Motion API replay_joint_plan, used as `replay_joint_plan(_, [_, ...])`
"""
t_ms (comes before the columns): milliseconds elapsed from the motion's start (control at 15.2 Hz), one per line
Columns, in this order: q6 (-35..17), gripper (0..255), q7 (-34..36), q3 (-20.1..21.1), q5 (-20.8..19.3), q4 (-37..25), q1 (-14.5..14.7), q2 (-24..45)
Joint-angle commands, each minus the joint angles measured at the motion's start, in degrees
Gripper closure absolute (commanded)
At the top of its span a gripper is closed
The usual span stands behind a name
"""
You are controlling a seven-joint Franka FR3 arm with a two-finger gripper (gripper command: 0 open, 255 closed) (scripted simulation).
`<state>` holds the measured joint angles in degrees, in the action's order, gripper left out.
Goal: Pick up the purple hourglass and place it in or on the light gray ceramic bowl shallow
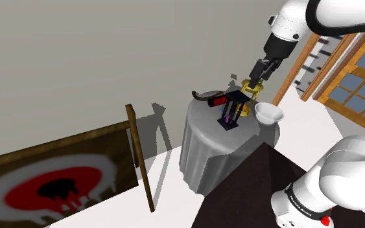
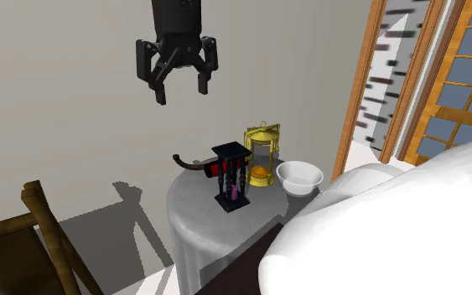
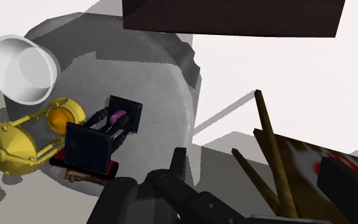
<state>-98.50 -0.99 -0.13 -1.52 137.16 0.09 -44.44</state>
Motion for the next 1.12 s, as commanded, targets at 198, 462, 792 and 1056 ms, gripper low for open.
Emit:
replay_joint_plan(198, [-5.8, 0, -4.8, -3.9, -1.4, 7.0, -0.6, -4.0])
replay_joint_plan(462, [-13.8, 0, -11.6, -10.0, -3.8, 15.1, -2.0, -7.6])
replay_joint_plan(792, [-24.9, 0, -21.1, -19.2, -7.0, 22.6, -4.0, -8.2])
replay_joint_plan(1056, [-34.7, 0, -29.9, -28.3, -9.1, 26.1, -4.4, -4.9])
